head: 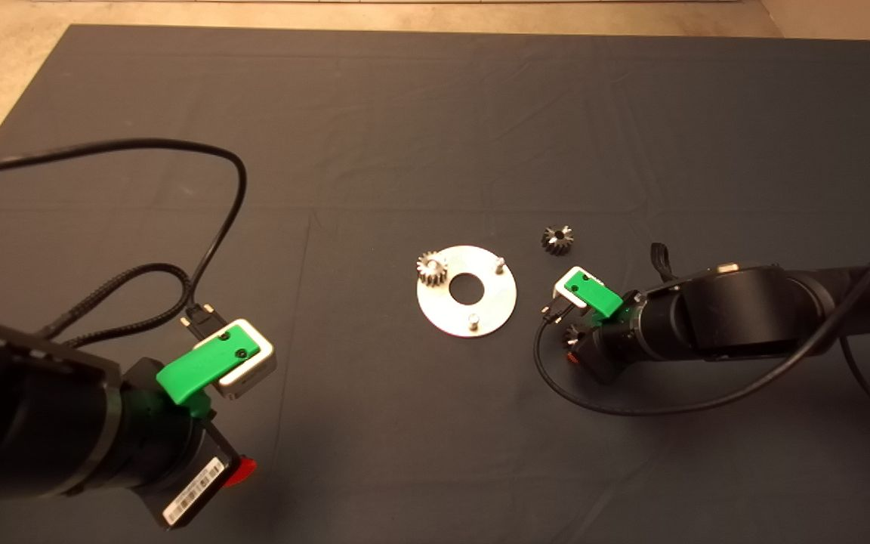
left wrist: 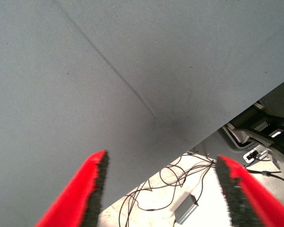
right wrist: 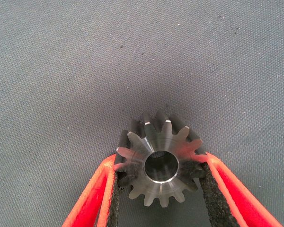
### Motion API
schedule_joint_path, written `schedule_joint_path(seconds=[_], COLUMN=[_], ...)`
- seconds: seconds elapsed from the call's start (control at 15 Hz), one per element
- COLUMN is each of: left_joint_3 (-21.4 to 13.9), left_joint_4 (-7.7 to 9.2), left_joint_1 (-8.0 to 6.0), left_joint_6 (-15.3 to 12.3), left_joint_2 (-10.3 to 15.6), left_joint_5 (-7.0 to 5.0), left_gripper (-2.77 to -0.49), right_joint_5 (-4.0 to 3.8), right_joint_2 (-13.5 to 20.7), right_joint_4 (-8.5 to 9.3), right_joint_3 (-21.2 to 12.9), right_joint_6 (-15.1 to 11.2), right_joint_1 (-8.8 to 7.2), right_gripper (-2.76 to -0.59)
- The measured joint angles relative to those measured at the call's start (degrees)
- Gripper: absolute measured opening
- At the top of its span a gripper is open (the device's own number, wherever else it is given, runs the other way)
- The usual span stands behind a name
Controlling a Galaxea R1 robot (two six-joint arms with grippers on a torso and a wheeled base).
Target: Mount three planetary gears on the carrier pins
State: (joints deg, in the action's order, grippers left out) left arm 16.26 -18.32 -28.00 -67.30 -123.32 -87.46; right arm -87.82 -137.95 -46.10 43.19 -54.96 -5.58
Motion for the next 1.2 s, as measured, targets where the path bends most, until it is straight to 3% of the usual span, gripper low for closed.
schedule_joint_path(seconds=[0.13,0.33,0.67,0.93,1.2], left_joint_3=[0.0,0.0,0.0,0.0,0.0], left_joint_4=[0.02,0.02,0.02,0.02,0.02], left_joint_1=[0.0,0.0,0.0,0.0,0.0], left_joint_6=[0.0,0.0,0.0,0.0,0.0], left_joint_2=[0.0,0.0,0.0,0.0,0.0], left_joint_5=[0.02,0.0,0.02,0.0,0.02], left_gripper=[-1.53,-1.36,-1.25,-1.23,-0.91], right_joint_5=[-0.52,-0.05,-0.09,-0.11,-0.05], right_joint_2=[-0.6,-2.4,-5.0,-7.4,-11.2], right_joint_4=[0.0,0.0,0.02,0.02,0.0], right_joint_3=[0.0,0.0,0.1,0.2,1.1], right_joint_6=[0.0,-0.7,-2.2,-2.7,-3.5], right_joint_1=[-0.01,-0.5,-1.79,-3.97,-5.52], right_gripper=[-2.3,-2.33,-2.33,-2.33,-2.34])
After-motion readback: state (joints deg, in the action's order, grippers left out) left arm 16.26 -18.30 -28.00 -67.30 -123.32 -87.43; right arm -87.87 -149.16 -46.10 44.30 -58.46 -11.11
